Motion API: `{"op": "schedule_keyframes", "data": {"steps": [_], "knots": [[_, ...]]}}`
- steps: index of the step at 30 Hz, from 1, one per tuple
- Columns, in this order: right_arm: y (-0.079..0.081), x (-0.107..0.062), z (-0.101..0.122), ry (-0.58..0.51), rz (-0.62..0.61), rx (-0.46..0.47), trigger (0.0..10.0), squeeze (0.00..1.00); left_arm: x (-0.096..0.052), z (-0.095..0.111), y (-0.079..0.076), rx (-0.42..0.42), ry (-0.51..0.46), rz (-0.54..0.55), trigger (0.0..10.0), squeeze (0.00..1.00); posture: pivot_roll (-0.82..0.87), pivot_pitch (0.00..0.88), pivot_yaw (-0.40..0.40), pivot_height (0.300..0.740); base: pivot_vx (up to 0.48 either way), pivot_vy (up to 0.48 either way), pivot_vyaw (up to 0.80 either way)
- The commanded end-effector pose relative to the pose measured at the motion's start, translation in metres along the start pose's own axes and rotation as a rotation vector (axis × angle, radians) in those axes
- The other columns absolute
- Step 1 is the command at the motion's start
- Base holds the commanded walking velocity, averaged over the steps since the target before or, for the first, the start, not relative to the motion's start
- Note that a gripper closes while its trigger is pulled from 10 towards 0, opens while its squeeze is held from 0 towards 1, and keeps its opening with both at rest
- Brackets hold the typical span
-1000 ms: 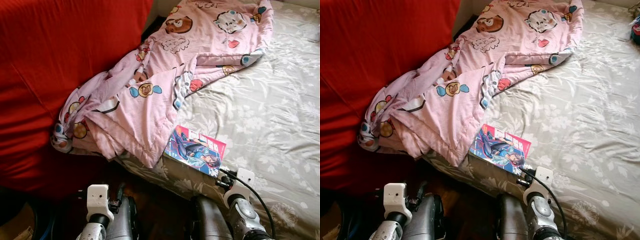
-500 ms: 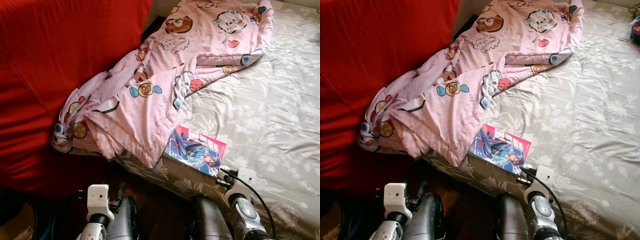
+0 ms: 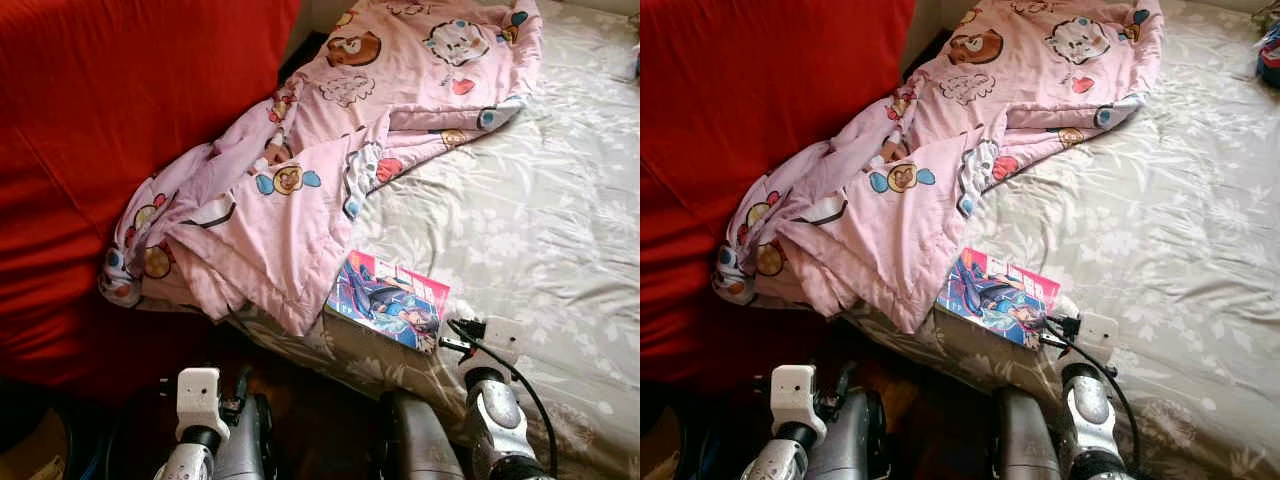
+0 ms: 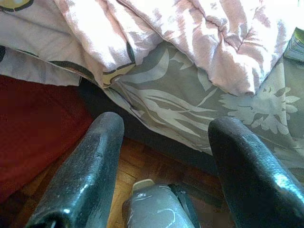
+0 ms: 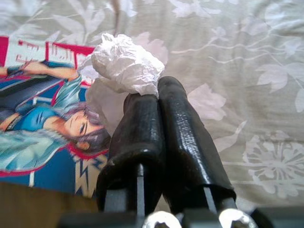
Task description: Clean up the room
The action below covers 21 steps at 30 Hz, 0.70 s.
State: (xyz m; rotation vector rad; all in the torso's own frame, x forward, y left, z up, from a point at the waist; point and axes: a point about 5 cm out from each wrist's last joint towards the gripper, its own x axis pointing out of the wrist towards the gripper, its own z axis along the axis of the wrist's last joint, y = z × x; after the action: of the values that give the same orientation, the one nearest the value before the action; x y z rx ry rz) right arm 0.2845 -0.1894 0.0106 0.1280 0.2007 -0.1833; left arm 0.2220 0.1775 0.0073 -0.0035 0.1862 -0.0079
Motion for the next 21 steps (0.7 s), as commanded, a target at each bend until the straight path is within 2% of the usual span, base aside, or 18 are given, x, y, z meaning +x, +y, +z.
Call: {"op": "schedule_keyframes", "data": {"steps": [1, 9, 16, 18, 19, 21], "knots": [[0.001, -0.006, -0.006, 0.003, 0.015, -0.013, 0.0, 0.0, -0.006, -0.01, 0.002, 0.009, 0.037, 0.008, 10.0, 0.0, -0.03, 0.246, 0.006, 0.614, 0.0, 0.0, 0.0], [0.006, -0.02, -0.01, -0.056, 0.072, -0.035, 0.0, 0.0, -0.006, -0.013, 0.002, 0.007, 0.041, 0.011, 10.0, 0.0, -0.04, 0.241, 0.0, 0.614, 0.0, 0.0, 0.0], [0.0, -0.031, -0.007, -0.106, 0.07, -0.031, 0.0, 0.0, -0.008, -0.018, 0.006, -0.018, 0.062, 0.053, 10.0, 0.0, -0.05, 0.238, -0.002, 0.614, 0.0, 0.0, 0.0], [0.0, -0.032, -0.005, -0.115, 0.078, -0.03, 0.4, 0.0, -0.008, -0.019, 0.007, -0.023, 0.067, 0.06, 10.0, 0.0, -0.05, 0.238, -0.003, 0.614, 0.0, 0.0, 0.0], [0.001, -0.033, -0.005, -0.114, 0.092, -0.041, 10.0, 0.0, -0.008, -0.02, 0.008, -0.024, 0.07, 0.063, 10.0, 0.0, -0.05, 0.238, -0.003, 0.614, 0.0, 0.0, 0.0], [0.003, -0.033, -0.005, -0.108, 0.112, -0.046, 10.0, 0.0, -0.008, -0.021, 0.009, -0.026, 0.074, 0.069, 10.0, 0.0, -0.05, 0.236, -0.004, 0.614, 0.0, 0.0, 0.0]]}}
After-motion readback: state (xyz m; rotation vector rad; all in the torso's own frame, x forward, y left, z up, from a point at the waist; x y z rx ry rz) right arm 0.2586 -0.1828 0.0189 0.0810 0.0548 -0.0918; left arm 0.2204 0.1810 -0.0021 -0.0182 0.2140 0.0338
